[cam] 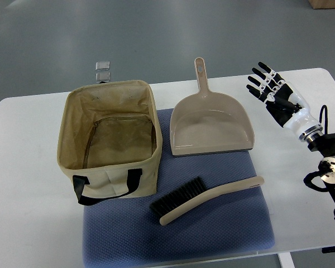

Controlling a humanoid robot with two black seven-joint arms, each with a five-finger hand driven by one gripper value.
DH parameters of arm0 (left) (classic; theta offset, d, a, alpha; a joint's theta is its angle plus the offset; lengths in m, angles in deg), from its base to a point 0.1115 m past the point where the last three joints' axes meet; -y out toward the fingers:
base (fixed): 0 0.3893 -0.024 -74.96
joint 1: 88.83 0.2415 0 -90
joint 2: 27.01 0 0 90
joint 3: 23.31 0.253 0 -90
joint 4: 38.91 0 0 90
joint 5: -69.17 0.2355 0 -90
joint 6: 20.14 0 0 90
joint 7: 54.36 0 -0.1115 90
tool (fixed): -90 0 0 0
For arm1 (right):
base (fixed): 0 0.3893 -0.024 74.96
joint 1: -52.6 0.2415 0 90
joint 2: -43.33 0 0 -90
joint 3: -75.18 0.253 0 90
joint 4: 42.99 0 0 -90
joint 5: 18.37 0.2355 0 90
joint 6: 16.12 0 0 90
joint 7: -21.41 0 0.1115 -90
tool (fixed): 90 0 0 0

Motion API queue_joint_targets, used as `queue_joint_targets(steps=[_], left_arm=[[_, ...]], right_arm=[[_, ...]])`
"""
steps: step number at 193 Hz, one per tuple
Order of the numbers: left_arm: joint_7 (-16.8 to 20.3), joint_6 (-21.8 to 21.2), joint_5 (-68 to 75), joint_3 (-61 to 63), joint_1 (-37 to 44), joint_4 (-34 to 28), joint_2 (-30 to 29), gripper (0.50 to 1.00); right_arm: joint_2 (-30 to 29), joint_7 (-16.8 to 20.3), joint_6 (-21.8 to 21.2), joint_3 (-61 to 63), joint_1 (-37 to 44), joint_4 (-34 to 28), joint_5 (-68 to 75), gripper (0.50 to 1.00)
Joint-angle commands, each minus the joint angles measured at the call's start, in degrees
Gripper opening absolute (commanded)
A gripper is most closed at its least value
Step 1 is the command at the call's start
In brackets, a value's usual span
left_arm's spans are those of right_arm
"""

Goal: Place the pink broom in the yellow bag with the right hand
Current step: 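Move the right hand down to the beige brush handle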

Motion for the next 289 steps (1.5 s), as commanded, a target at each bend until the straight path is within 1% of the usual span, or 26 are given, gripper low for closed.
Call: queue_joint_targets(steps=[1,17,36,60,84,111,121,137,152,178,220,247,259,264,289], left_arm=[[0.0,0.0,0.0,0.0,0.0,-0.1,0.0,1.0],[0.0,0.0,0.0,0.0,0.0,-0.1,0.0,1.0],[0.0,0.0,0.0,0.0,0.0,0.0,0.0,1.0],[0.0,0.0,0.0,0.0,0.0,-0.1,0.0,1.0],[0.0,0.0,0.0,0.0,0.0,-0.1,0.0,1.0],[0.0,0.0,0.0,0.0,0.0,-0.1,0.0,1.0],[0.0,0.0,0.0,0.0,0.0,-0.1,0.0,1.0],[0.0,0.0,0.0,0.0,0.0,-0.1,0.0,1.0],[-0.1,0.0,0.0,0.0,0.0,0.0,0.0,1.0],[0.0,0.0,0.0,0.0,0.0,0.0,0.0,1.0],[0.0,0.0,0.0,0.0,0.0,-0.1,0.0,1.0],[0.0,0.0,0.0,0.0,0.0,0.0,0.0,1.0],[0.0,0.0,0.0,0.0,0.0,0.0,0.0,1.0],[0.0,0.0,0.0,0.0,0.0,-0.1,0.0,1.0],[0.0,0.0,0.0,0.0,0.0,-0.1,0.0,1.0]], right_arm=[[0.8,-0.3,-1.6,-0.8,0.4,-0.1,-1.5,0.93],[2.4,-1.7,-3.2,-2.6,0.6,-0.2,-3.8,0.93],[5.2,-4.4,-4.8,-6.2,1.9,-1.2,-6.4,0.93],[9.7,-8.0,-5.1,-12.2,3.3,-3.5,-8.9,0.928],[14.1,-10.7,-4.6,-18.4,4.9,-8.6,-13.3,0.928],[17.0,-12.1,-4.2,-22.8,5.8,-14.2,-20.8,0.928],[18.4,-12.6,-4.0,-24.5,5.9,-16.8,-25.9,0.926],[19.6,-13.1,-1.8,-26.6,6.2,-19.8,-33.1,0.926],[20.7,-13.3,1.7,-29.6,6.9,-22.1,-40.0,0.926],[23.1,-14.2,5.5,-34.8,8.6,-24.1,-48.4,0.928],[25.6,-14.2,10.2,-40.8,10.2,-24.1,-58.5,0.926],[26.3,-14.1,13.5,-44.4,10.3,-24.1,-62.2,0.921],[27.0,-13.9,14.9,-45.7,10.3,-24.1,-63.7,0.913],[27.1,-13.8,15.5,-46.3,10.3,-24.1,-64.5,0.901],[27.1,-13.3,17.2,-47.0,10.3,-24.1,-67.4,0.87]])
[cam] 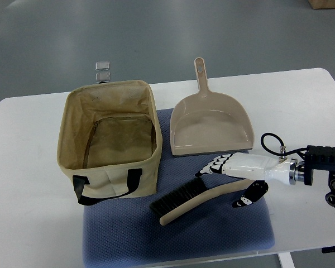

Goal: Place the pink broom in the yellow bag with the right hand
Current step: 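Move the right hand down to the beige brush handle, then close the right hand around the brush handle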

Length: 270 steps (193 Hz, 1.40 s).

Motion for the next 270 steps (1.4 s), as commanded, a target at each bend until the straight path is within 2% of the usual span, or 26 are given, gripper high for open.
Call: queue_joint_targets(steps=[1,31,60,147,160,169,181,192,242,270], left_arm=[[0.0,0.0,0.0,0.0,0.0,0.0,0.0,1.0],[0.0,0.0,0.0,0.0,0.0,0.0,0.0,1.0],[0.0,0.0,0.0,0.0,0.0,0.0,0.0,1.0],[0.0,0.0,0.0,0.0,0.0,0.0,0.0,1.0],[0.0,0.0,0.0,0.0,0.0,0.0,0.0,1.0],[0.0,0.0,0.0,0.0,0.0,0.0,0.0,1.0],[0.0,0.0,0.0,0.0,0.0,0.0,0.0,1.0],[0.0,0.0,0.0,0.0,0.0,0.0,0.0,1.0],[0.0,0.0,0.0,0.0,0.0,0.0,0.0,1.0],[0.0,0.0,0.0,0.0,0.0,0.0,0.0,1.0]], right_arm=[[0.1,0.4,1.5,-0.6,0.0,0.1,-2.2,0.87],[0.1,3.2,3.8,-1.2,0.0,0.3,-3.1,0.834],[0.1,4.2,3.9,-1.3,0.0,0.7,-4.5,0.803],[0.1,4.3,4.9,-2.2,-0.1,0.9,-6.2,0.758],[0.1,4.3,5.0,-2.2,-0.1,1.0,-6.5,0.711],[0.1,4.3,5.1,-2.2,-0.1,1.1,-6.6,0.637],[0.1,4.3,5.3,-2.2,-0.1,1.1,-6.6,0.584],[0.1,4.3,5.9,-2.2,-0.1,1.2,-6.6,0.5],[1.3,4.3,8.4,-1.2,0.3,1.5,-6.2,0.5],[4.3,4.1,10.0,-0.7,4.7,1.8,-5.5,0.5]])
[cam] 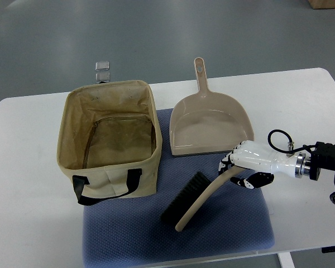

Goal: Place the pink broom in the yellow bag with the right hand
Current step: 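Close the right hand around the brush handle, then lift the brush up over the dustpan with the right hand, then carry the brush over the beige bag and release it inside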

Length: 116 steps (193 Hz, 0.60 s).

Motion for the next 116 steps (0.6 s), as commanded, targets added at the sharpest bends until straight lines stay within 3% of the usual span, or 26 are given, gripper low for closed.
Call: queue_joint_targets(steps=[1,57,93,116], left_arm=[[0.0,0.0,0.0,0.0,0.0,0.0,0.0,1.0],[0.0,0.0,0.0,0.0,0.0,0.0,0.0,1.0],[0.0,0.0,0.0,0.0,0.0,0.0,0.0,1.0],[0.0,0.0,0.0,0.0,0.0,0.0,0.0,1.0]], right_arm=[[2.2,-0.2,1.0,0.4,3.0,0.3,0.5,0.5],[6.9,-1.0,1.2,1.4,18.7,6.0,9.0,0.5],[5.9,-1.4,0.6,1.4,27.1,12.5,10.9,0.5],[3.5,-1.2,-0.9,1.3,31.3,13.5,12.4,0.5]])
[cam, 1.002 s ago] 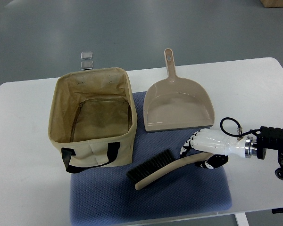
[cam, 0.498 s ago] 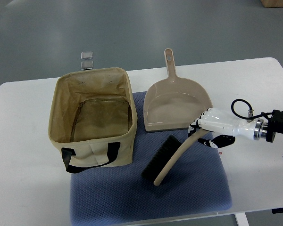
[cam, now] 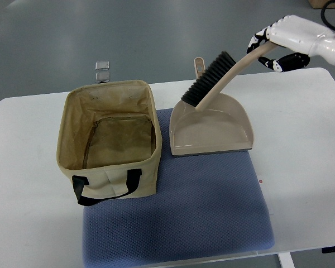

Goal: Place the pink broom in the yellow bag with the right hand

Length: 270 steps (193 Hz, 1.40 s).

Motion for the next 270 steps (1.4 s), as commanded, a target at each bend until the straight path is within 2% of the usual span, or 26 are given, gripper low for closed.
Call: queue_joint_targets(steps=[1,41,83,117,127,130,132,133,134,135,136,139,140,141,142,145,147,150,160,204,238,255,270], left_arm=[[0.0,0.0,0.0,0.0,0.0,0.1,0.0,1.0],[0.0,0.0,0.0,0.0,0.0,0.1,0.0,1.0],[0.0,0.0,0.0,0.0,0.0,0.0,0.0,1.0],[0.0,0.0,0.0,-0.1,0.0,0.0,0.0,1.0],[0.0,0.0,0.0,0.0,0.0,0.0,0.0,1.0],[0.0,0.0,0.0,0.0,0.0,0.1,0.0,1.0],[0.0,0.0,0.0,0.0,0.0,0.1,0.0,1.0],[0.0,0.0,0.0,0.0,0.0,0.1,0.0,1.0],[0.0,0.0,0.0,0.0,0.0,0.1,0.0,1.0],[0.0,0.0,0.0,0.0,0.0,0.0,0.0,1.0],[0.0,0.0,0.0,0.0,0.0,0.0,0.0,1.0],[0.0,0.0,0.0,0.0,0.0,0.1,0.0,1.0],[0.0,0.0,0.0,0.0,0.0,0.1,0.0,1.0],[0.0,0.0,0.0,0.0,0.0,0.0,0.0,1.0],[0.0,0.0,0.0,0.0,0.0,0.0,0.0,1.0],[0.0,0.0,0.0,0.0,0.0,0.1,0.0,1.0],[0.0,0.0,0.0,0.0,0.0,0.1,0.0,1.0],[0.0,0.0,0.0,0.0,0.0,0.0,0.0,1.0],[0.0,0.0,0.0,0.0,0.0,0.1,0.0,1.0],[0.0,0.0,0.0,0.0,0.0,0.1,0.0,1.0],[0.0,0.0,0.0,0.0,0.0,0.0,0.0,1.0],[0.0,0.0,0.0,0.0,0.0,0.0,0.0,1.0],[0.0,0.0,0.0,0.0,0.0,0.0,0.0,1.0]], right_arm=[[-2.2,0.1,-1.3,-0.1,3.9,1.1,1.3,0.5],[-9.5,0.5,-2.3,-0.2,7.7,1.1,1.2,0.5],[-18.5,0.7,-2.3,-1.0,7.5,1.0,0.2,0.5],[-23.1,0.9,-1.9,-1.3,6.2,1.0,-0.7,0.5],[-23.6,0.9,-1.7,-1.5,5.3,1.0,-0.7,0.596],[-23.9,0.9,-1.7,-1.5,5.1,1.0,-0.7,0.643],[-23.9,0.9,-1.7,-1.5,5.1,1.0,-0.7,0.643],[-23.9,0.9,-1.6,-1.5,4.9,1.0,-0.7,0.672],[-23.9,0.9,-1.6,-1.5,4.9,1.0,-0.7,0.672],[-24.1,0.9,-1.6,-1.5,4.8,1.0,-0.7,0.698],[-24.1,0.9,-1.6,-1.5,4.8,1.0,-0.7,0.699],[-24.3,0.9,-1.5,-1.5,4.6,1.0,-0.7,0.75],[-24.3,0.9,-1.5,-1.5,4.6,1.0,-0.7,0.75],[-24.4,0.9,-1.5,-1.4,4.4,1.1,-0.7,0.774],[-24.4,0.9,-1.5,-1.4,4.4,1.1,-0.7,0.774],[-24.4,0.9,-1.5,-1.4,4.0,1.1,-0.7,0.817],[-24.4,0.9,-1.5,-1.4,4.0,1.1,-0.7,0.817],[-24.5,0.9,-1.5,-1.3,3.8,1.1,-0.7,0.854],[-24.6,0.9,-1.5,-1.2,3.2,1.1,-0.5,0.909],[-24.5,0.9,-1.5,0.0,1.9,1.3,2.5,0.919],[-22.5,1.0,-2.6,6.7,-2.3,1.4,13.5,0.919],[-20.5,1.0,-5.4,11.1,-5.7,1.5,20.5,0.919],[-18.9,1.0,-9.5,16.7,-10.6,1.6,29.5,0.919]])
